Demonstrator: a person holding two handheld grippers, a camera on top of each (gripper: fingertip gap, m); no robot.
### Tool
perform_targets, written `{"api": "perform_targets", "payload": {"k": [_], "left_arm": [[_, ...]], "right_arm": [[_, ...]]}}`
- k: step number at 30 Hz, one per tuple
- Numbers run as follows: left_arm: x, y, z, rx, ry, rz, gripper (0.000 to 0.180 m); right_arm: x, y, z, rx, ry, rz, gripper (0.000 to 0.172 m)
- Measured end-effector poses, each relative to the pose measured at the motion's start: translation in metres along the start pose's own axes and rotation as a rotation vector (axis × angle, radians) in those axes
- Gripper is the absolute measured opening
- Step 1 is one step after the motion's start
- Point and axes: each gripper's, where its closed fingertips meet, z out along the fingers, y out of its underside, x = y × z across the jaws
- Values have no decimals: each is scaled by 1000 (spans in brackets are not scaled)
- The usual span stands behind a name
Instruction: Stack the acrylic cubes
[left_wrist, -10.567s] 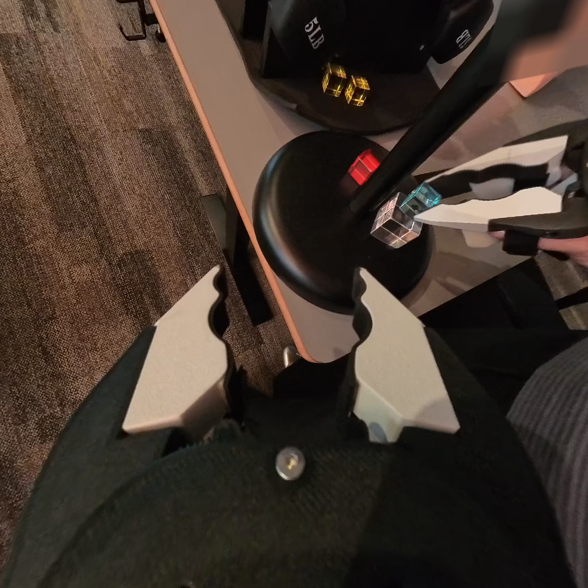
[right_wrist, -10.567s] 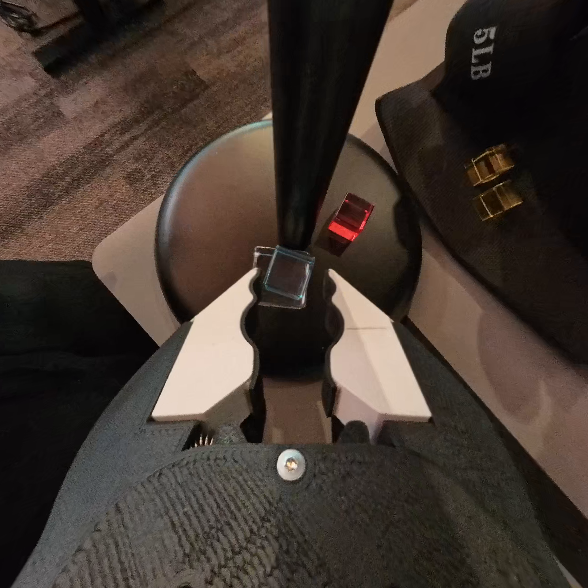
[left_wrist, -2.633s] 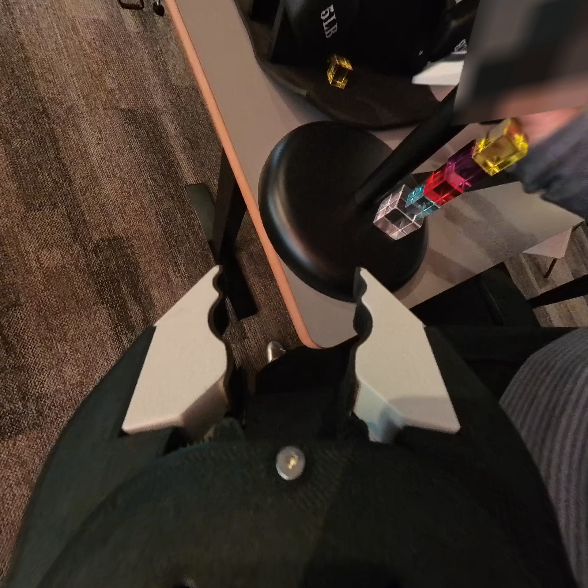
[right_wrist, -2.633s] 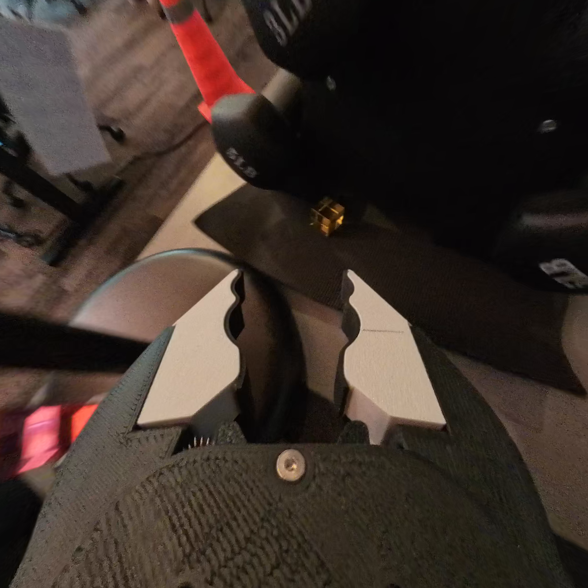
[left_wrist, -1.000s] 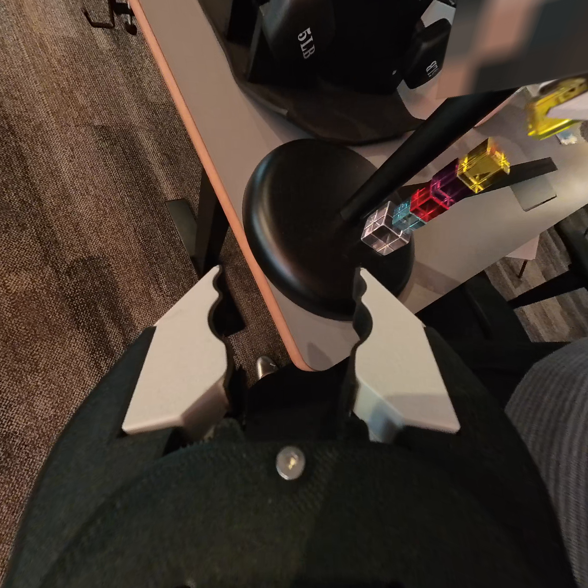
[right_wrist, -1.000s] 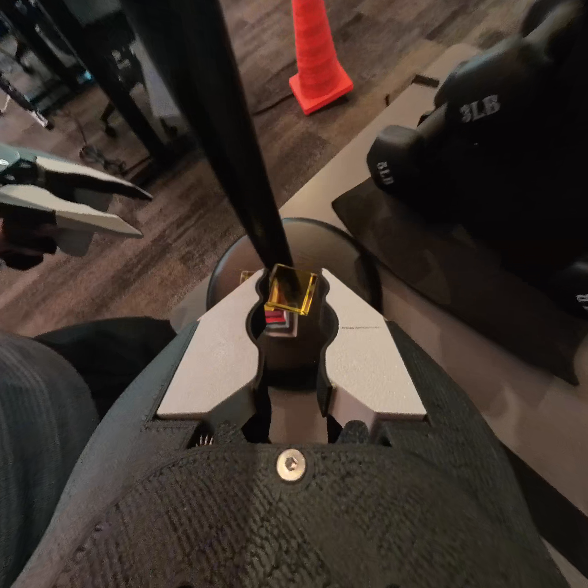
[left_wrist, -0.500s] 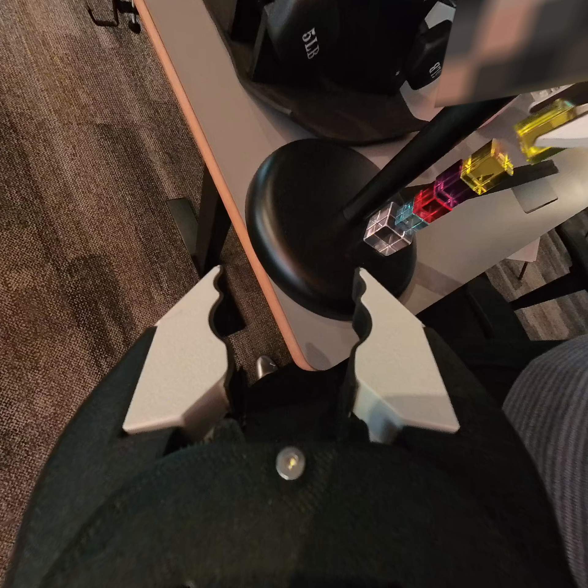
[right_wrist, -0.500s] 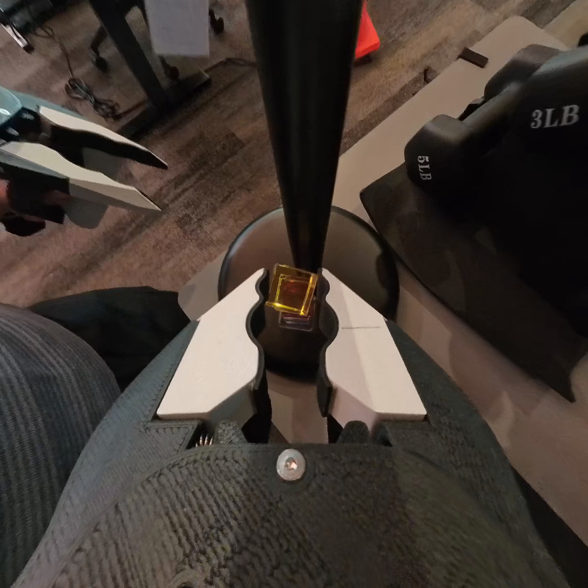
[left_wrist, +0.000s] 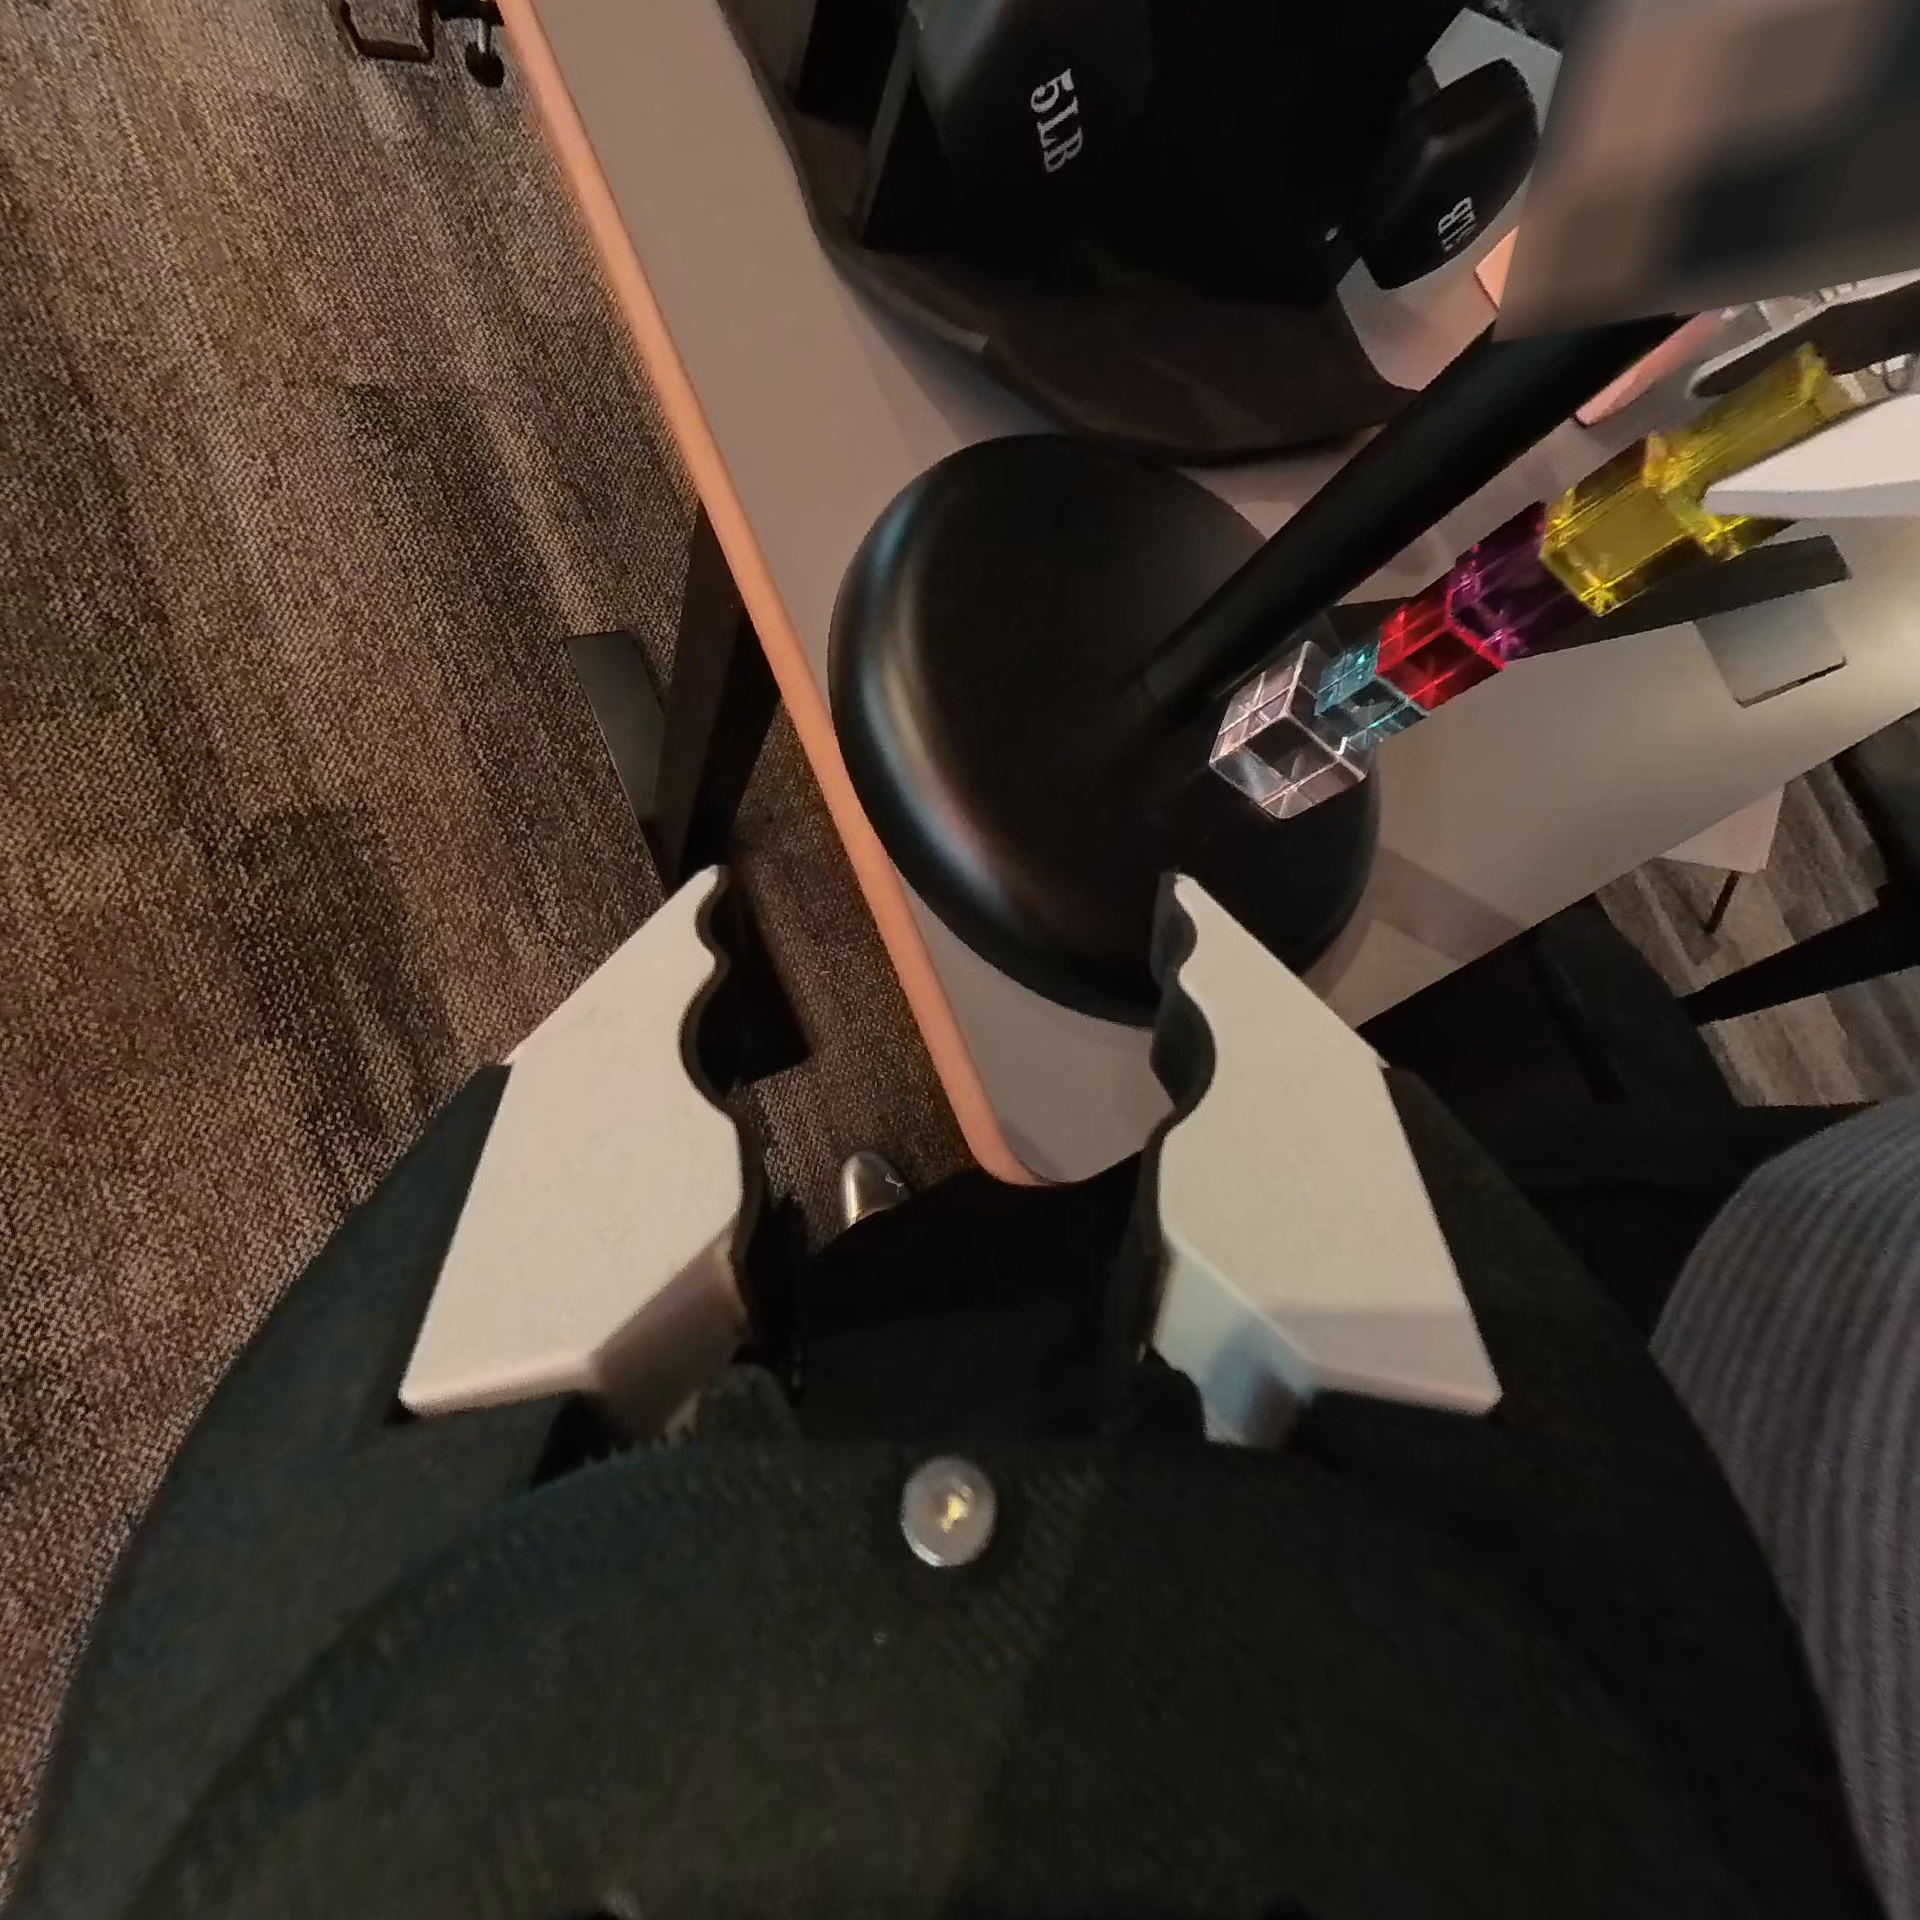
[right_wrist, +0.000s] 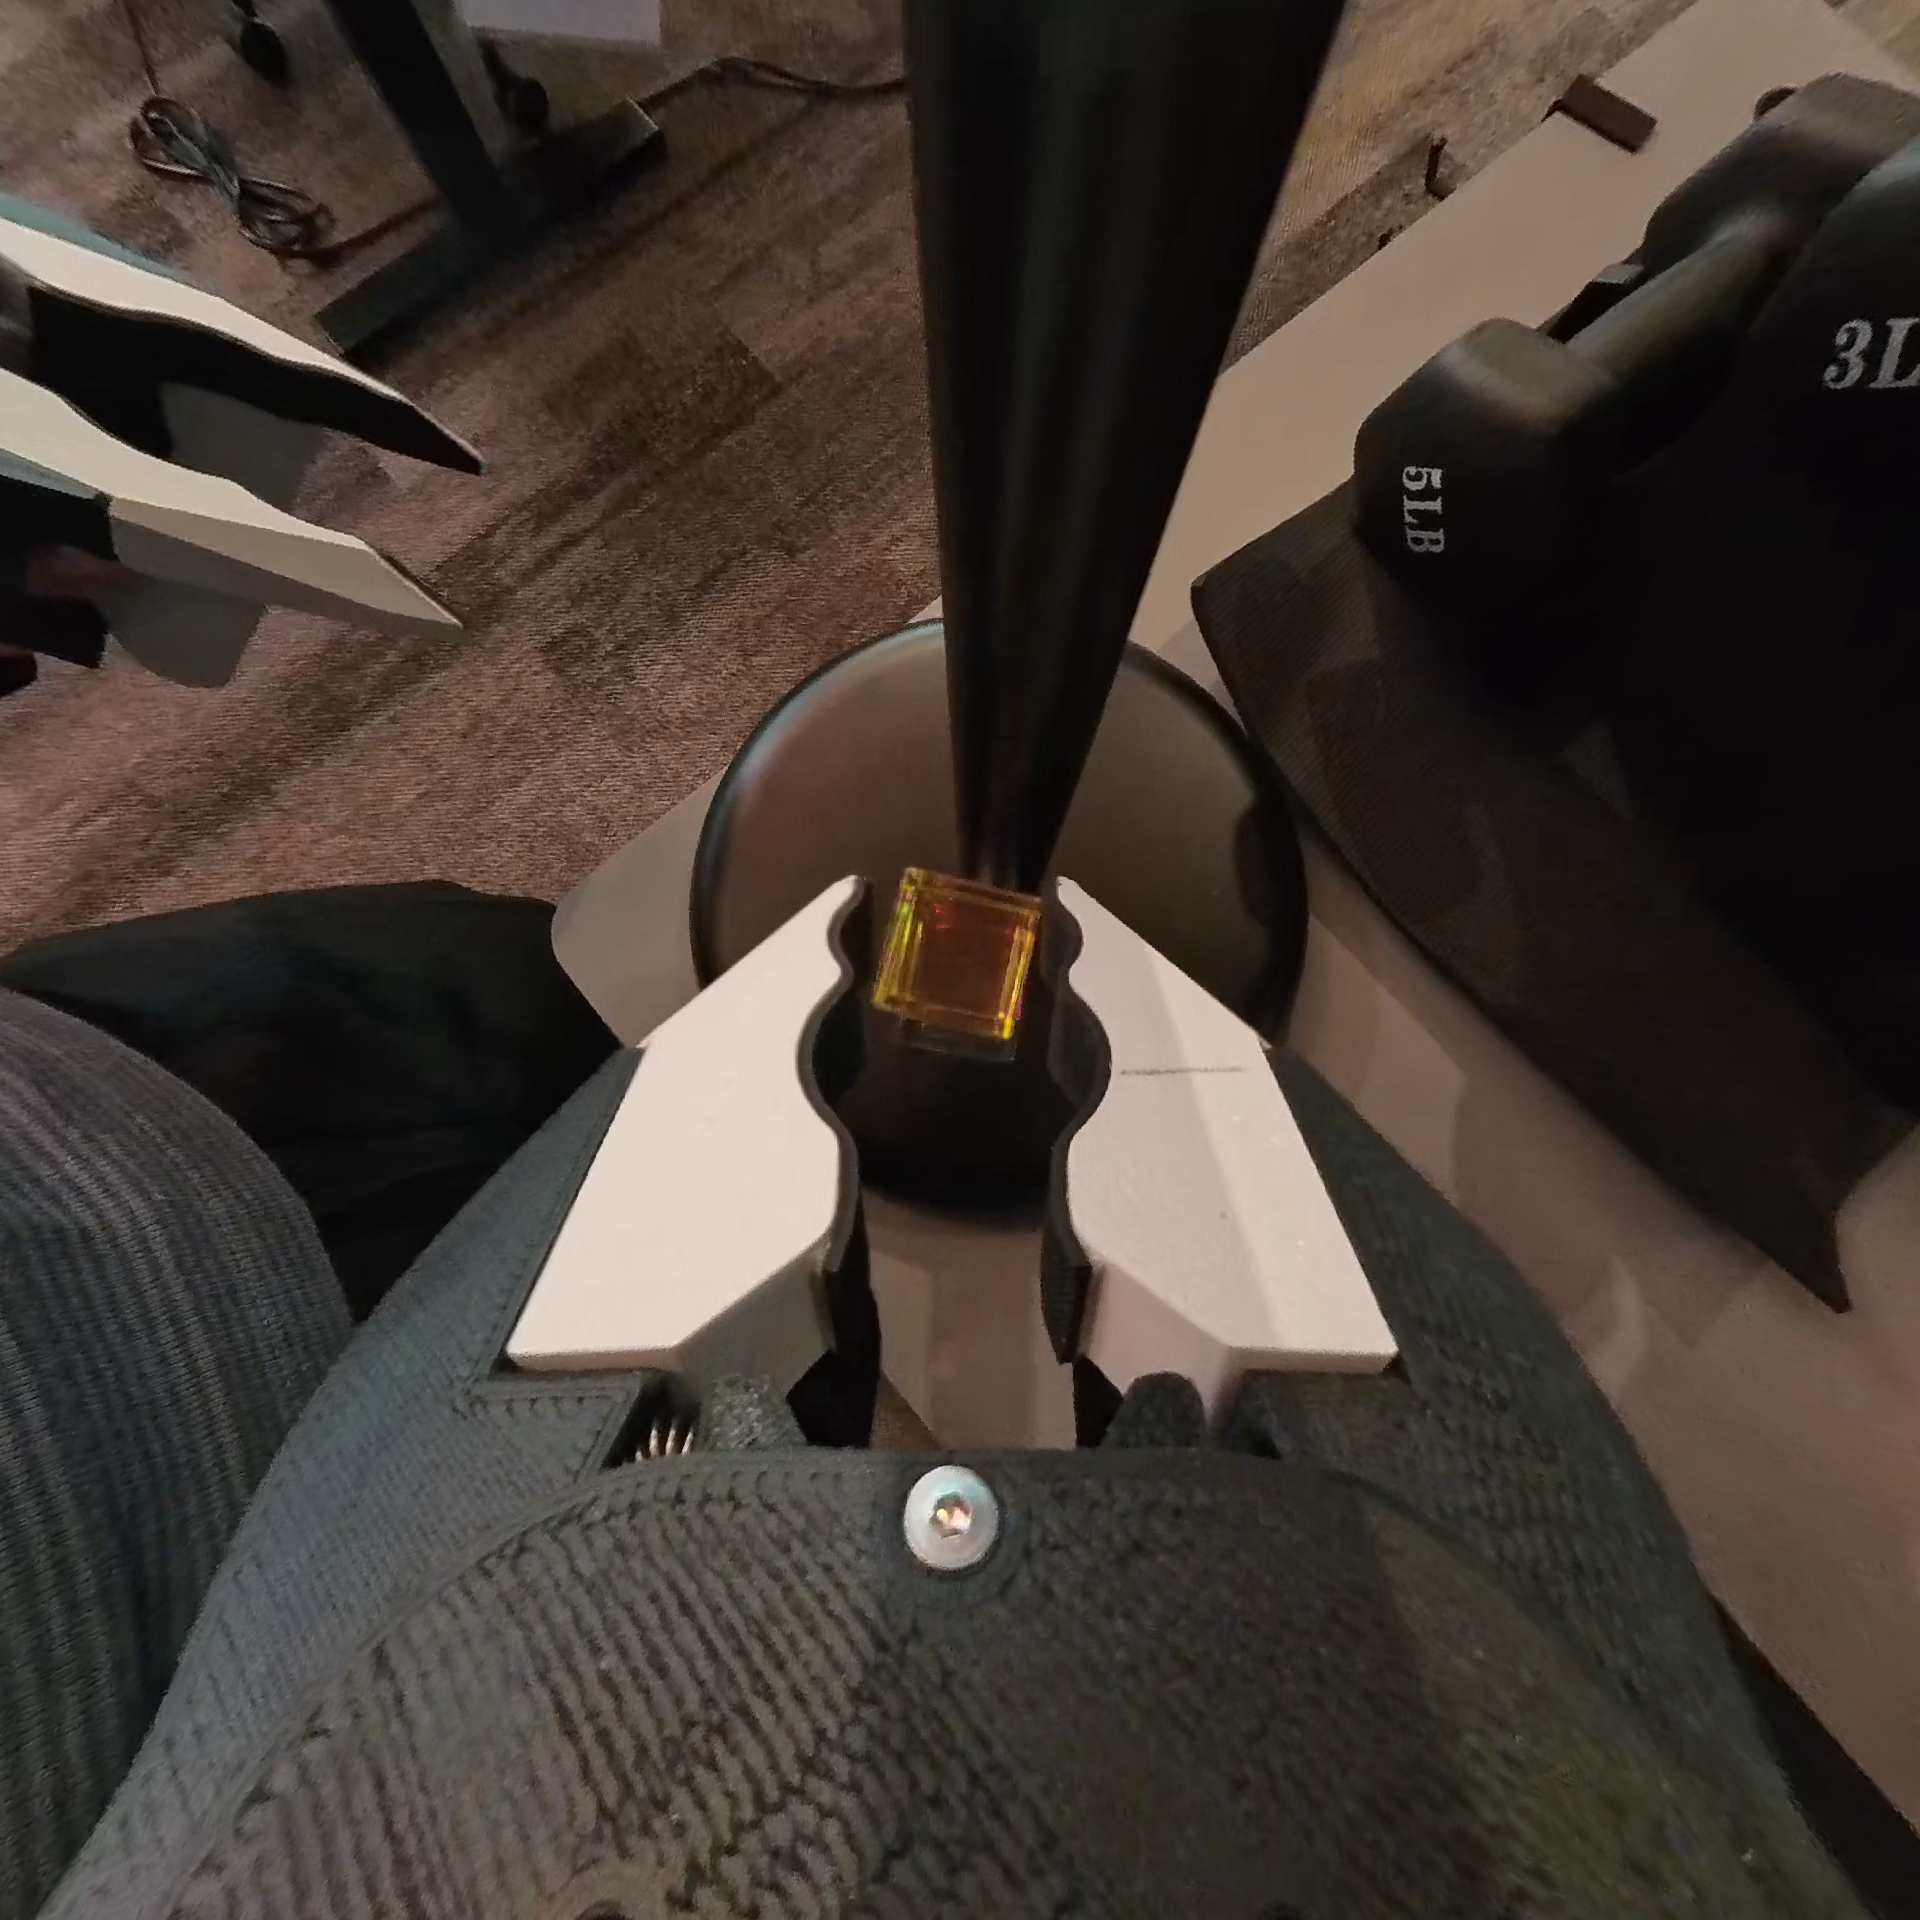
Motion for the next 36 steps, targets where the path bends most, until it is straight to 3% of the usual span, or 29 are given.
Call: {"api": "perform_targets", "payload": {"k": [8,12,13,17,21,26,32,36], "left_arm": [[1,2,1,-1,4,0,79],[2,2,2,-9,10,8,79],[1,2,2,-12,12,10,79],[0,2,4,-23,22,18,79],[2,1,8,-44,48,43,79],[7,-5,13,-73,87,91,79],[14,-11,19,-95,129,140,79],[19,-8,21,-106,148,154,79]], "right_arm": [[2,-2,-4,52,-1,69,57],[16,2,-22,150,49,150,70],[23,6,-29,193,80,180,69],[65,54,-52,291,326,241,25],[45,104,-33,239,307,221,0],[-28,109,14,218,109,-10,0],[-64,91,50,243,93,-238,0],[-65,84,67,241,164,-336,0]]}}
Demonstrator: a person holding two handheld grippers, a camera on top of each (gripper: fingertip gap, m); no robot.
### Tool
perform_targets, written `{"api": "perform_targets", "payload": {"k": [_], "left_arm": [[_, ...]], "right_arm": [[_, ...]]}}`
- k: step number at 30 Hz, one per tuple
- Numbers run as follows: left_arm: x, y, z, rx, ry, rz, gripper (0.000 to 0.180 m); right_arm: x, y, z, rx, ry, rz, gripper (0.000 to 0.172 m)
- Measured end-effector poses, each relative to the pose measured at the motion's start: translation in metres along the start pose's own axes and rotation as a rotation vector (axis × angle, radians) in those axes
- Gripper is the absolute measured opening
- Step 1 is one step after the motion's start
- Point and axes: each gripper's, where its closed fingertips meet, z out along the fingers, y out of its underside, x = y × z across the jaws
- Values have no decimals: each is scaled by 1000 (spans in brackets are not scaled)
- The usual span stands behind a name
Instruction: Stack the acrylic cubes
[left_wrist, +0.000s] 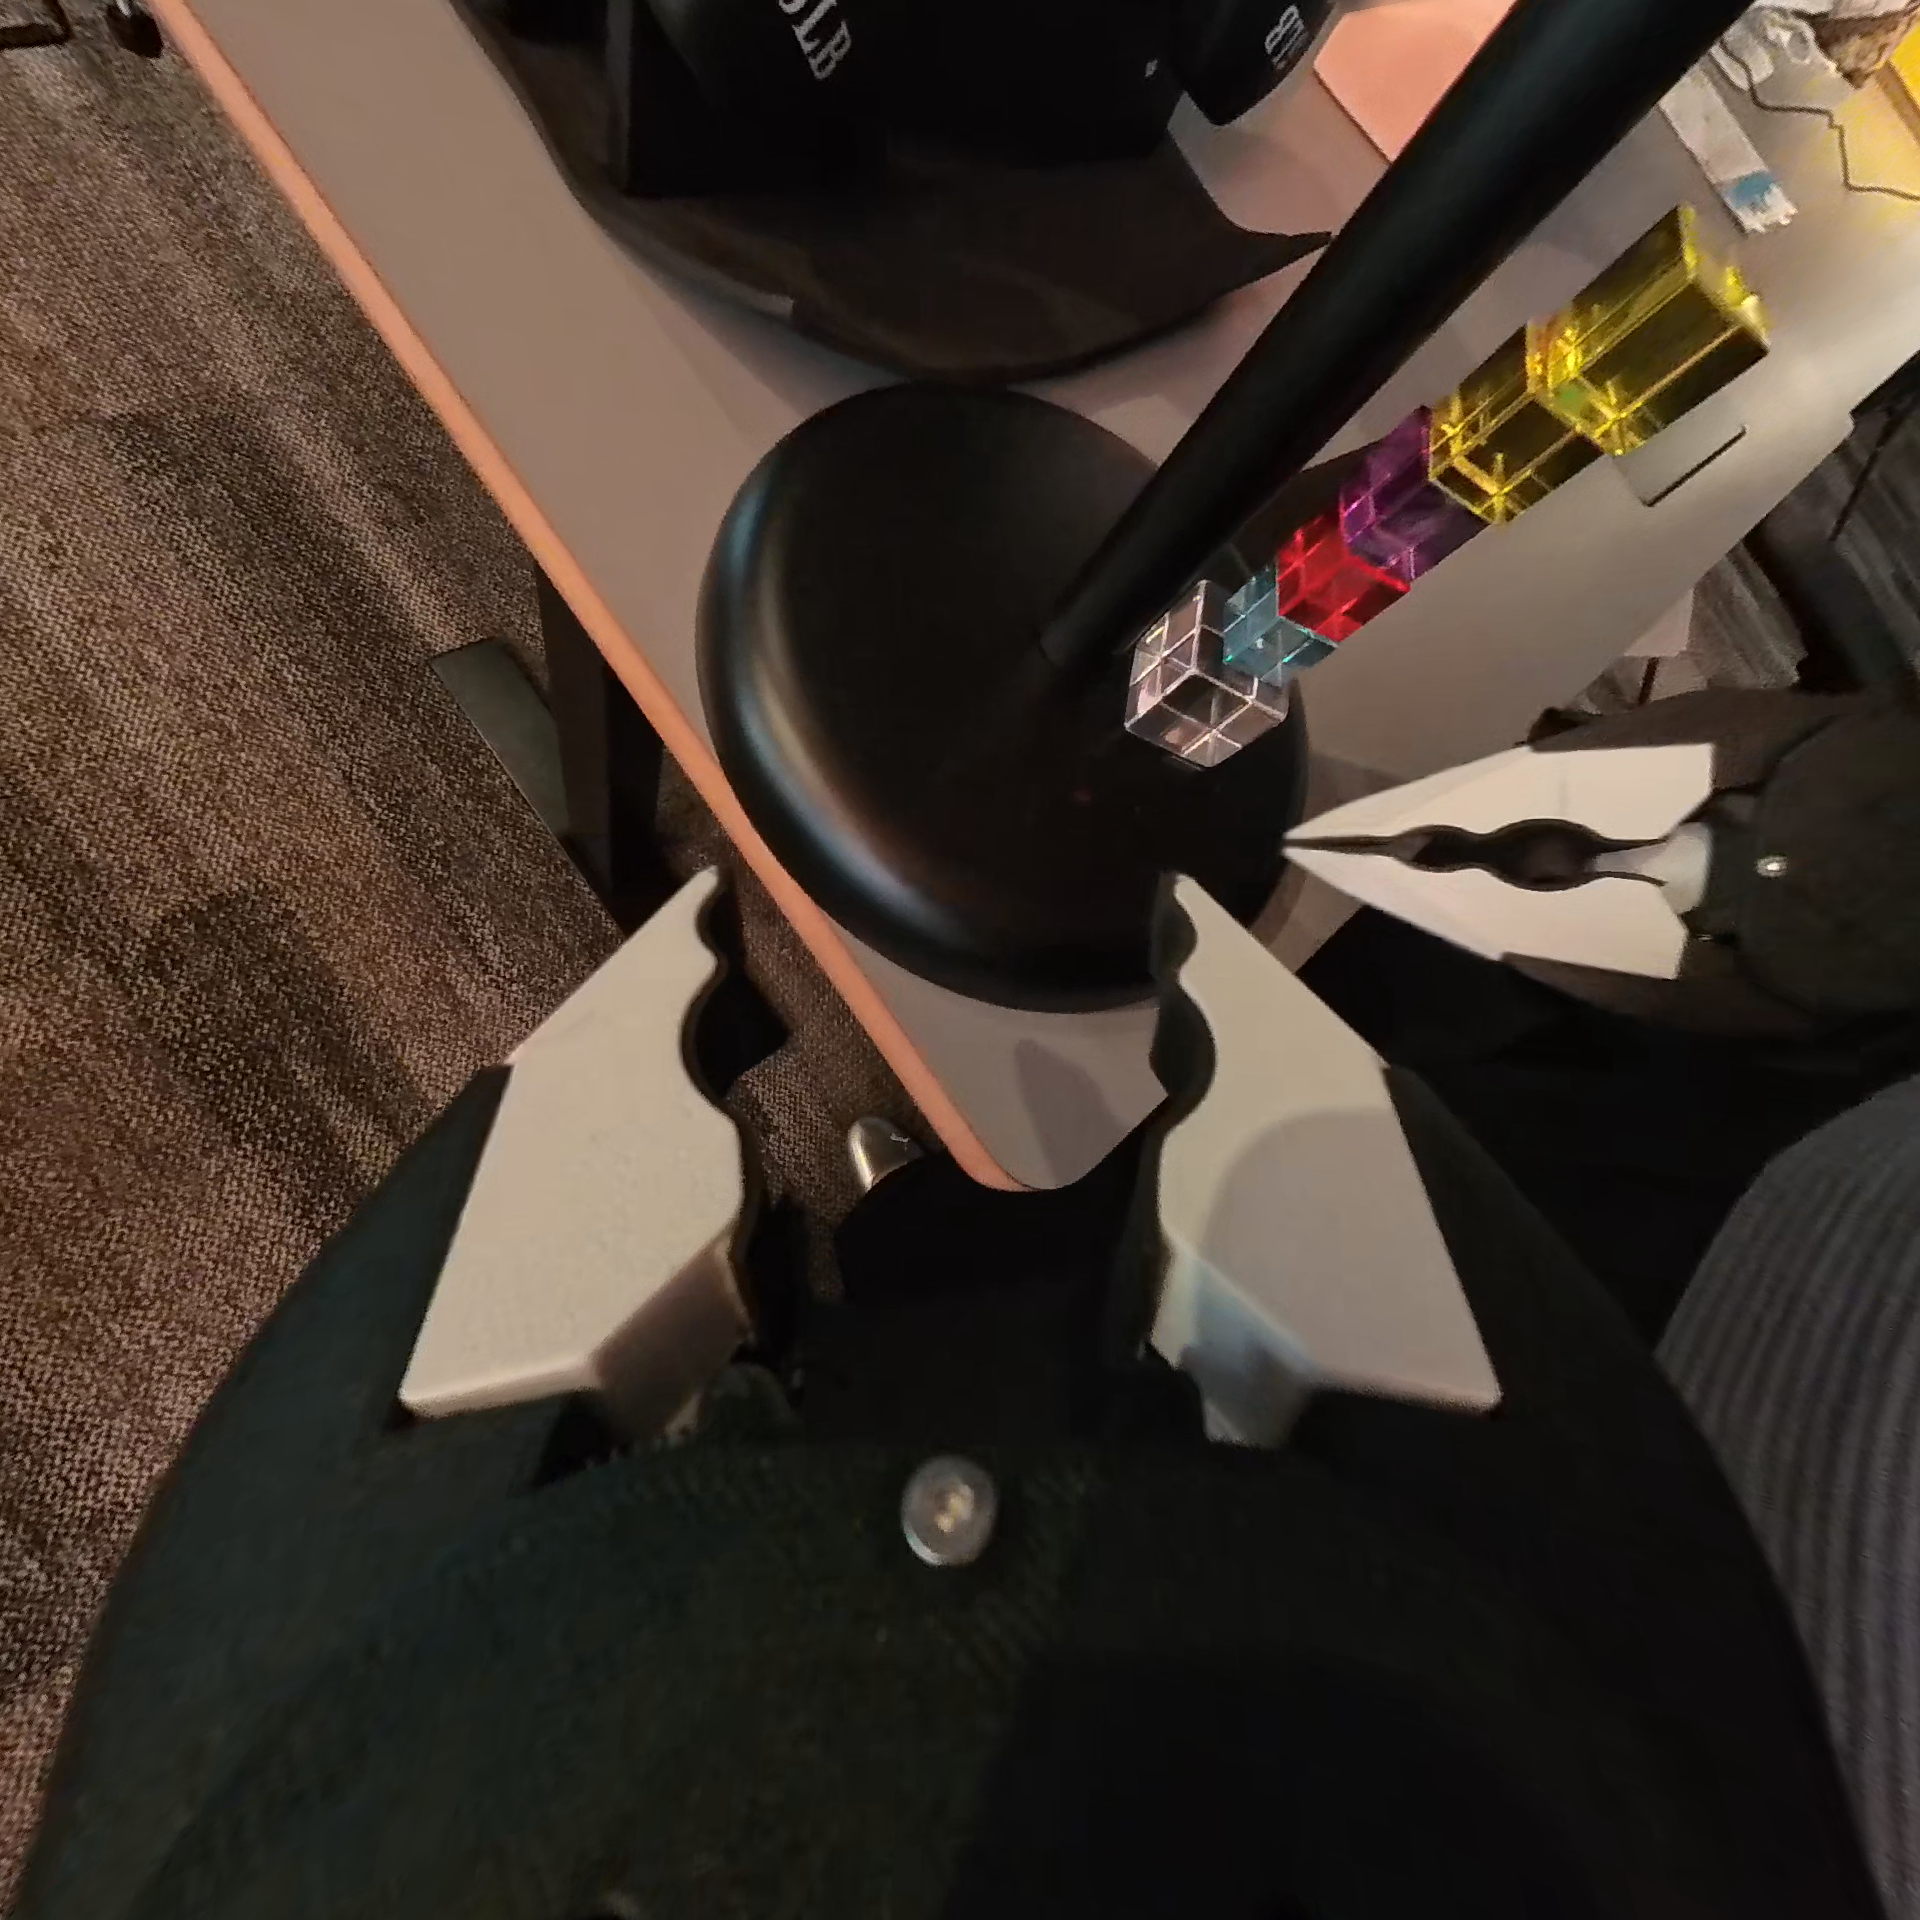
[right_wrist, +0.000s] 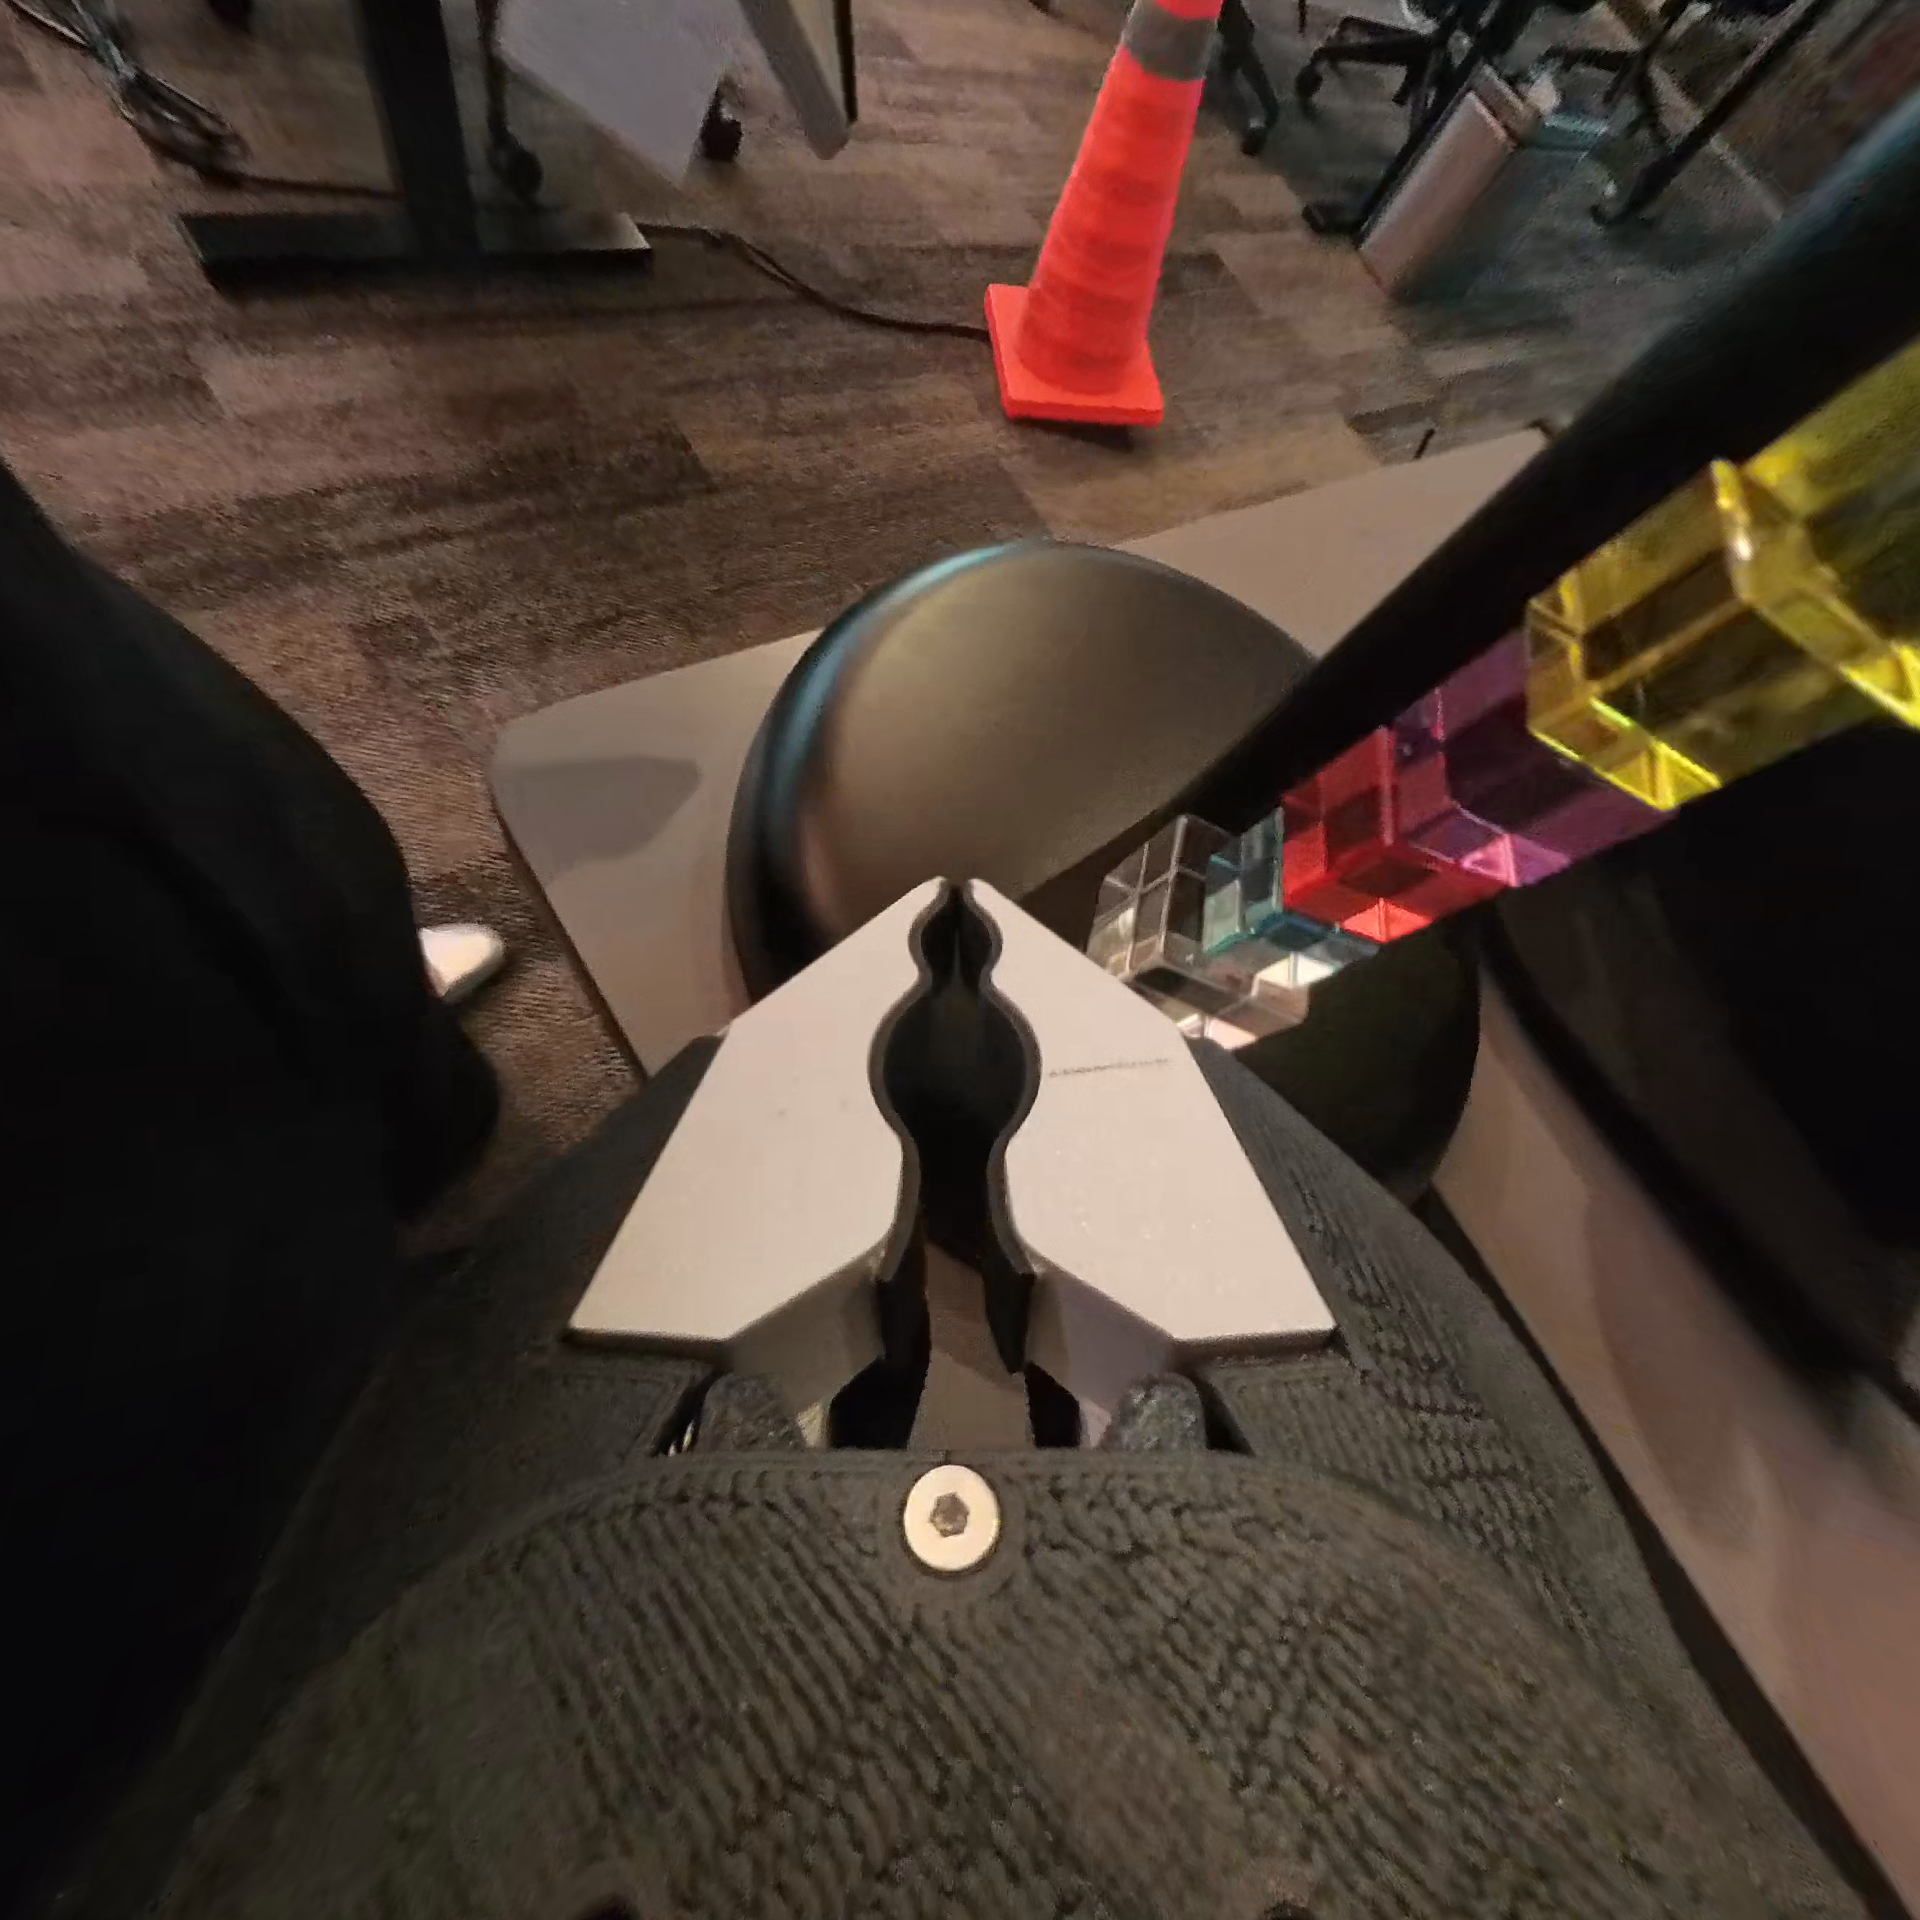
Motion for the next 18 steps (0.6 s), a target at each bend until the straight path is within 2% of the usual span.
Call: {"api": "perform_targets", "payload": {"k": [8,18], "left_arm": [[4,7,0,-5,6,-7,78],[7,14,-3,-8,-15,-29,78]], "right_arm": [[15,5,23,-47,80,-53,0],[28,-10,24,1,92,-61,0]]}}
